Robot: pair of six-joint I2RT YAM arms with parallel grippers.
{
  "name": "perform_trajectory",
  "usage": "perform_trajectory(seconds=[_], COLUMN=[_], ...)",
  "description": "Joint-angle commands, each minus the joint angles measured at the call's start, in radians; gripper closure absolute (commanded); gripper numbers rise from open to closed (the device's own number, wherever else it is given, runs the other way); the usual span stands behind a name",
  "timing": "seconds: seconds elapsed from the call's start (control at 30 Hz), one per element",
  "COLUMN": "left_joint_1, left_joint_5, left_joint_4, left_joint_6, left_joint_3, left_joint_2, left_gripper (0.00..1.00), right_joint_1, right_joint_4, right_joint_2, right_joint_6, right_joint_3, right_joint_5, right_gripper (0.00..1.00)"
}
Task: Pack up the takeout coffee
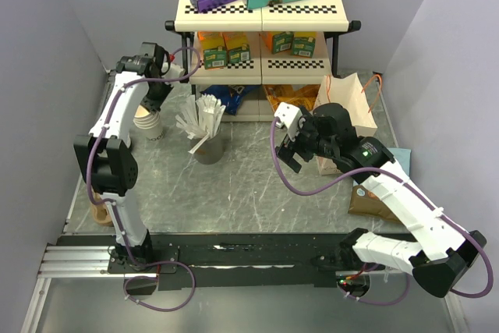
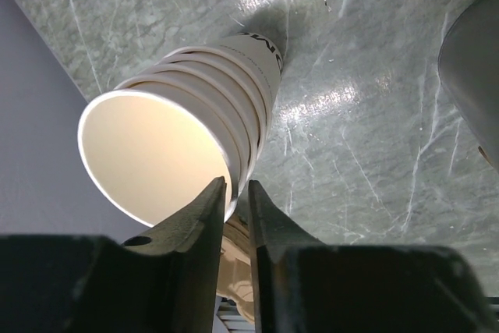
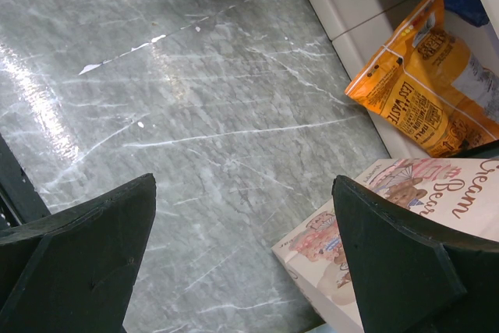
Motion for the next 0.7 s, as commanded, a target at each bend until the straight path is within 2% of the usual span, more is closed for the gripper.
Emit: perform_trajectory(seconds=[0.0,0.2,0.33,0.4,0.53,0.63,0.67], left_joint_1=[-0.001,-0.001,-0.001,-0.001,0.002,0.002,0.002], left_joint_5=[0.0,0.002,0.008,0.011,0.013,0.025,0.034], left_joint_4=[-0.021,-0.036,-0.056,-0.093,-0.126,-0.14,-0.146], left_joint_6=[-0.012,-0.017,-0.025,-0.035,-0.049,-0.054,-0.06], left_joint_3=[0.031,0.034,0.063,0.085,0.051,-0.022,-0.056], left_joint_2=[0.011,0.013,0.008,0.001,-0.062,-0.139,-0.157], left_gripper=[0.81,0.89,0.99,0.99,0.99,0.99,0.99], right_joint_1=[0.003,0.002,0.003,0.004,0.01,0.026,0.031], right_joint_4=[0.032,0.029,0.031,0.064,0.141,0.26,0.279], right_joint_2=[-0.013,-0.006,0.002,0.011,0.1,0.195,0.223], right_joint_6=[0.0,0.0,-0.002,0.024,0.159,0.352,0.471], right_joint_3=[0.006,0.015,0.028,0.037,0.122,0.182,0.198], right_joint_5=[-0.005,-0.008,-0.015,-0.013,-0.109,-0.102,-0.058], right_gripper=[0.0,0.0,0.0,0.0,0.0,0.0,0.0])
